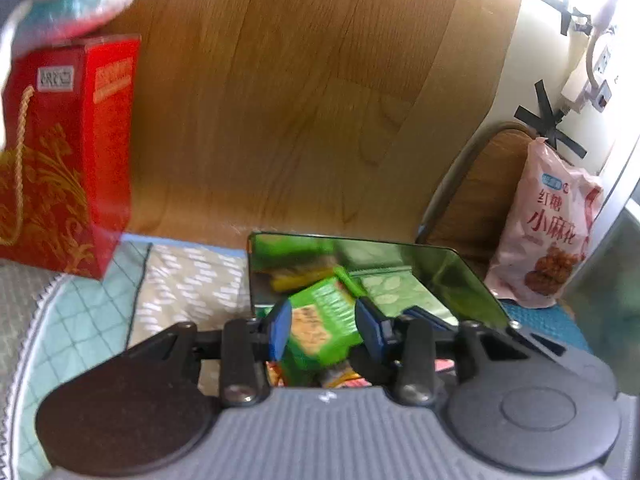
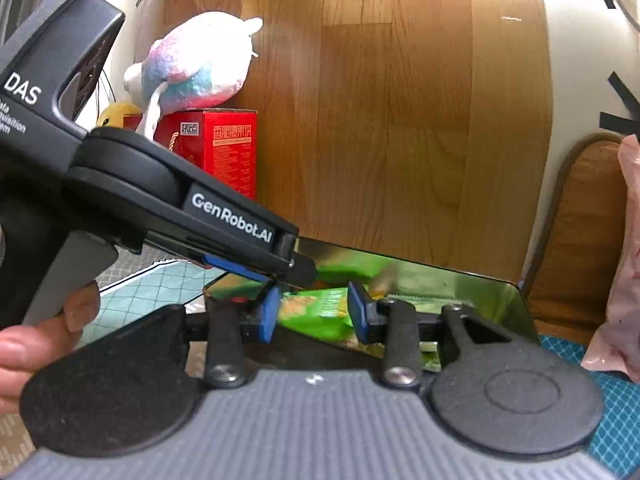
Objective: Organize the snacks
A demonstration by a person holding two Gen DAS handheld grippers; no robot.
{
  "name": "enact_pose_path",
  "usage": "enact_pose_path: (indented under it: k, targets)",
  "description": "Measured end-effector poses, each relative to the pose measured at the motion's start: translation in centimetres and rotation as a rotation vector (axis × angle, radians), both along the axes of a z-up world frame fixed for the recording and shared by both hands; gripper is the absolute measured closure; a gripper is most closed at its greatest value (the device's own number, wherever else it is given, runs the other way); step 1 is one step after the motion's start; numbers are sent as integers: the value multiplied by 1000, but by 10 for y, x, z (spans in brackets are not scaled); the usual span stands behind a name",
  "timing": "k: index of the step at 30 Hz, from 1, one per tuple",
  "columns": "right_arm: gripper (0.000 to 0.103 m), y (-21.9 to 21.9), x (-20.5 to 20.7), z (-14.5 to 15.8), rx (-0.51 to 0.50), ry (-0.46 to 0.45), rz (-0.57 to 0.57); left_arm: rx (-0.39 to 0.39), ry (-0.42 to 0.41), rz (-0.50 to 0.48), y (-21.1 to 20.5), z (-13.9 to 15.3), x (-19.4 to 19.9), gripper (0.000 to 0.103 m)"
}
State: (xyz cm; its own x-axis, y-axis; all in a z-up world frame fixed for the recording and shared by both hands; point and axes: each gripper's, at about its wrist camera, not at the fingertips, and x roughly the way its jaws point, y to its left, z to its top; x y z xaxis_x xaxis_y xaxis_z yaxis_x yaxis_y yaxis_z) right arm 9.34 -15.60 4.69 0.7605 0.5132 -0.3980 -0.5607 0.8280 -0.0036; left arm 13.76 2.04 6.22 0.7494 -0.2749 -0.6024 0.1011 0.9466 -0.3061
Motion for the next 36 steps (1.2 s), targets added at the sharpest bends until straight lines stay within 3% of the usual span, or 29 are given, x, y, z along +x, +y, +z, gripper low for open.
enact_pose_path:
  k: [7,9,12,14,21,36]
  targets:
    - [61,-18,-30,5,33,6,-34,85,-51,19,-10,8,-32,61]
    - [56,-23,-40,3,42,28,-50,117,-70,14,-16,10,-44,58]
    - [56,-32,-54,0,72,77,-81,186,-101,16,-29,10,-64,49]
    - [56,-38,-63,-3,98,114,-101,216,-105,5,-36,8,-74,49]
    - [48,-54,-94,-12,161,187,-174,239,-74,-25,-47,-2,-99,47]
    - [46,-66,-121,-30,210,297,-253,250,-7,10,-32,-23,-131,42]
